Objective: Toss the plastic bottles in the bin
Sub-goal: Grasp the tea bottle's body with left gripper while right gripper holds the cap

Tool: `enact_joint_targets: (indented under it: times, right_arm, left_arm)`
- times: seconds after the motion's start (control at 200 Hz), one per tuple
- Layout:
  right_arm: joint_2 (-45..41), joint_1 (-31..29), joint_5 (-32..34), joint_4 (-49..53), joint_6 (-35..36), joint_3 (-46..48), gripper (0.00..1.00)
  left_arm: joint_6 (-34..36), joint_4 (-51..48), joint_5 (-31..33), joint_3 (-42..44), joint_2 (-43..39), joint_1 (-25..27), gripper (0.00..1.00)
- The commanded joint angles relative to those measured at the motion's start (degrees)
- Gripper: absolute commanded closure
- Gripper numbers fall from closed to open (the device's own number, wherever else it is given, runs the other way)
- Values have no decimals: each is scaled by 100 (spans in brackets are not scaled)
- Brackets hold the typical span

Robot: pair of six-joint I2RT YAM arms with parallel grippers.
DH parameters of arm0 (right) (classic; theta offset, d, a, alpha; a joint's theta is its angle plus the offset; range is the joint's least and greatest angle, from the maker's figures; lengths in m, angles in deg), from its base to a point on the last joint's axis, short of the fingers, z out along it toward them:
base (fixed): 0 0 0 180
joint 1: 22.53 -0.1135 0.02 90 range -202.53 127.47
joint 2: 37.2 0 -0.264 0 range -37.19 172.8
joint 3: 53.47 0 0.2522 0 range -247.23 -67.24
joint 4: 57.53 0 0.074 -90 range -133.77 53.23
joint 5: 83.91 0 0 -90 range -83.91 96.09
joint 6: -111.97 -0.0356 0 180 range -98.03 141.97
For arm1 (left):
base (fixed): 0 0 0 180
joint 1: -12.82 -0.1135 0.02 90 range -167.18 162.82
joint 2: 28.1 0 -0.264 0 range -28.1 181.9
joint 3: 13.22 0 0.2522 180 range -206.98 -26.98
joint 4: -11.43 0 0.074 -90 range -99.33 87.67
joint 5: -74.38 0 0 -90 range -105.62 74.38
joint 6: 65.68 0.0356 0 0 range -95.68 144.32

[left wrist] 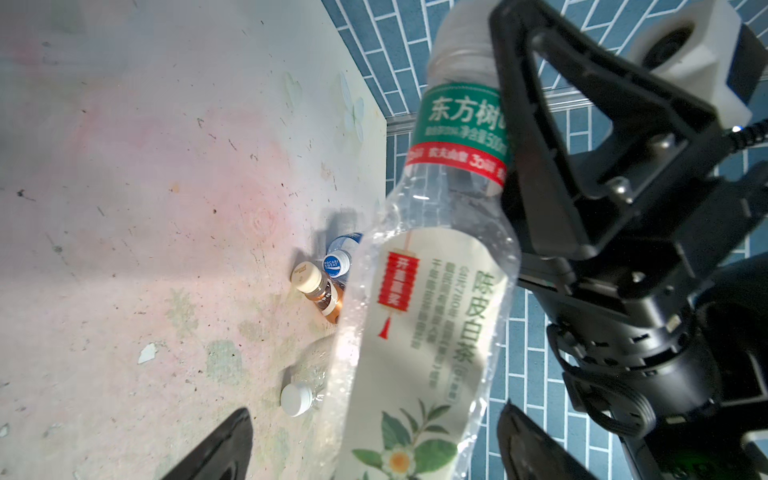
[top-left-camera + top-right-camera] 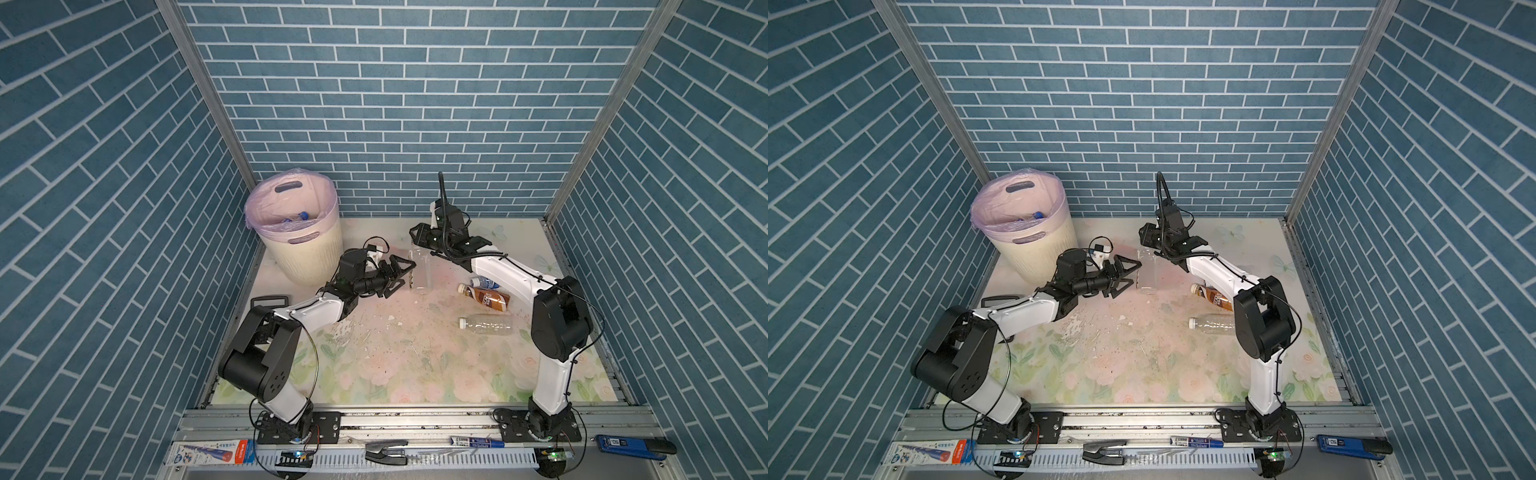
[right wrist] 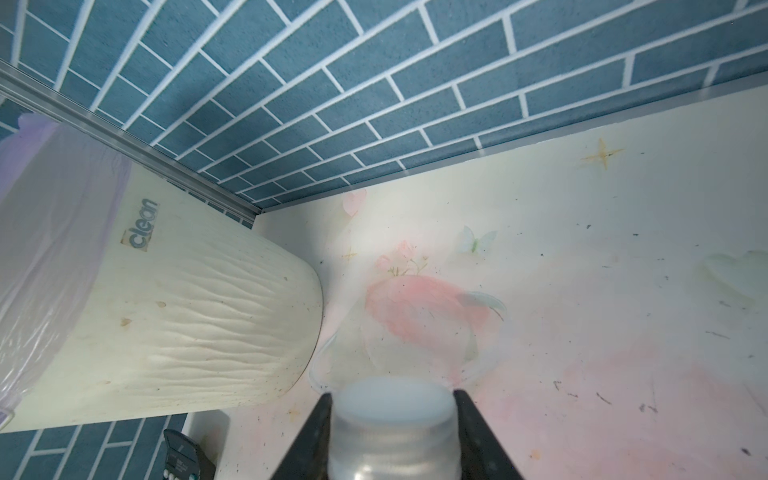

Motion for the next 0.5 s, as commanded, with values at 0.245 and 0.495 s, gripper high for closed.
enact_joint_targets:
  times: [0.245,0.495]
  right_arm:
    - [404,-209,-274,-256,-431,-608,71]
    - [398,-231,-370,-292,-558,-783,70]
  left_arm:
    - [27,109,-103,-128,233,65,17]
    - [-32,213,-122,-110,275,66,28]
